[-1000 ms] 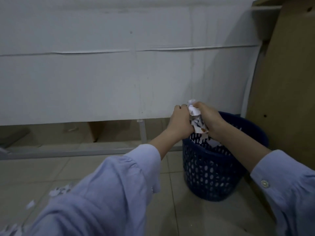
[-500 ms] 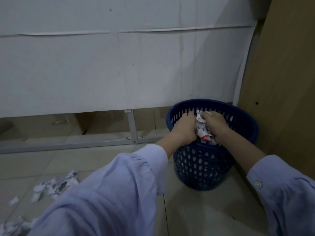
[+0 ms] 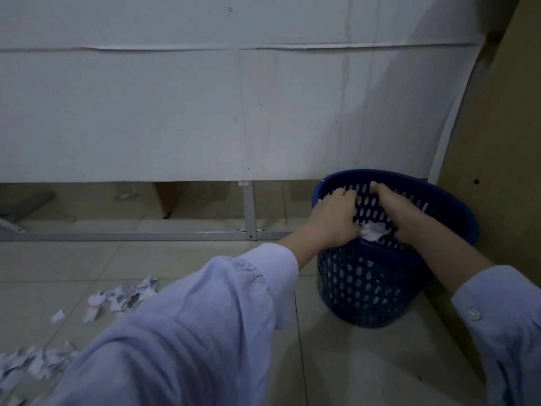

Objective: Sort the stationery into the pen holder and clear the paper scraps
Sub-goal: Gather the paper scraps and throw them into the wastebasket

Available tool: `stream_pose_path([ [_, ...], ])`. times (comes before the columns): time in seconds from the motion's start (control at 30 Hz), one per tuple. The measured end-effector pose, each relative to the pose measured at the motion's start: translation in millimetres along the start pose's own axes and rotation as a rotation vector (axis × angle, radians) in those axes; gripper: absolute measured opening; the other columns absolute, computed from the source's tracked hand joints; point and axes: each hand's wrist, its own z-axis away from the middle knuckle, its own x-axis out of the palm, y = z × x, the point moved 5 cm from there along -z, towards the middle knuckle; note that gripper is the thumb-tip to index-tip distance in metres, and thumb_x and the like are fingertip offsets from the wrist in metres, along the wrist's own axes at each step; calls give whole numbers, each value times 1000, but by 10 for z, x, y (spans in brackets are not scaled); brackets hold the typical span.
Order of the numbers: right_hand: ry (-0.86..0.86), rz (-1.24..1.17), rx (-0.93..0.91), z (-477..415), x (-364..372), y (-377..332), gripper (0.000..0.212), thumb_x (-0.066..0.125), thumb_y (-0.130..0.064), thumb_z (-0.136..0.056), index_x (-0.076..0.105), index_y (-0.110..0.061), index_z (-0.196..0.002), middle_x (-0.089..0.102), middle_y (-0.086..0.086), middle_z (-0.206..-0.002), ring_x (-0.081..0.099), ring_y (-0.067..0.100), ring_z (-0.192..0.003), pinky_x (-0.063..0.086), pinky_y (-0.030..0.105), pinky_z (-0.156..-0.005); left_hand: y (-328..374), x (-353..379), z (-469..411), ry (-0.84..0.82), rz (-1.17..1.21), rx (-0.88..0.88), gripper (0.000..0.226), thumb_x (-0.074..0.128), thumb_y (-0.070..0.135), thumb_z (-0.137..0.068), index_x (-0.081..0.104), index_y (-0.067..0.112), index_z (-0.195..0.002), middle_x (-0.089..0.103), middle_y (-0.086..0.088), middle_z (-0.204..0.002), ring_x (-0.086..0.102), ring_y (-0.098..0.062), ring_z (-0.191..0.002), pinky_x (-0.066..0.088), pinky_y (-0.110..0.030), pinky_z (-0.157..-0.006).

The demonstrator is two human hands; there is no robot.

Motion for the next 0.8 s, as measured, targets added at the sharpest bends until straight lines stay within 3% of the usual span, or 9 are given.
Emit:
stream_pose_path([
  [0.07,-1,85,1,50,29,-29,66,40,-59,-93,46,-10,-138,56,9,-124,56,26,-104,43,28,-78,-44,-58,47,4,-38,5,48,61,15,-84,44,4,-128,47,-15,-125,47,-30,-114,46,-45,-93],
  [0.13,5,162,-34,63,43,-63,71,34,-63,-93,36,-15,-146,41,9,-146,43,25,-127,35,31,-91,-85,-112,95,15,-70,-15,45,62,14,-84,46,5,-125,45,-14,-125,47,-30,-113,48,-45,-91],
  [0.2,-3,202,-45,62,54,-76,74,31,-65,-93,30,-17,-149,30,8,-154,33,24,-136,30,35,-105,-94,-159,142,25,-101,-29,43,62,15,-85,47,6,-124,44,-13,-126,46,-31,-113,48,-45,-88],
  [0.33,-27,396,5,118,135,-62,83,25,-71,-89,26,-15,-150,27,11,-155,33,30,-136,29,40,-109,-125,-378,308,89,-174,-11,37,60,17,-85,48,8,-119,44,-13,-126,45,-32,-114,43,-45,-87],
  [0.47,8,607,38,212,232,-126,93,26,-74,-85,31,-4,-146,32,20,-150,40,38,-129,35,44,-102,-294,-771,553,134,-274,16,38,56,20,-86,48,8,-121,46,-13,-121,48,-32,-110,43,-44,-84],
  [0.63,172,730,-346,264,524,-432,70,28,-59,-96,48,-4,-133,51,21,-135,52,38,-112,42,42,-90,-772,-1366,964,167,-391,-49,41,57,19,-86,48,8,-125,45,-12,-125,49,-30,-109,48,-41,-81],
  [0.8,85,703,-698,541,1414,-578,52,43,-48,-96,45,-15,-136,46,15,-141,46,35,-124,40,44,-96,-1456,-1858,1620,168,-408,-210,38,58,25,-87,50,7,-120,47,-12,-121,51,-30,-107,49,-42,-83],
])
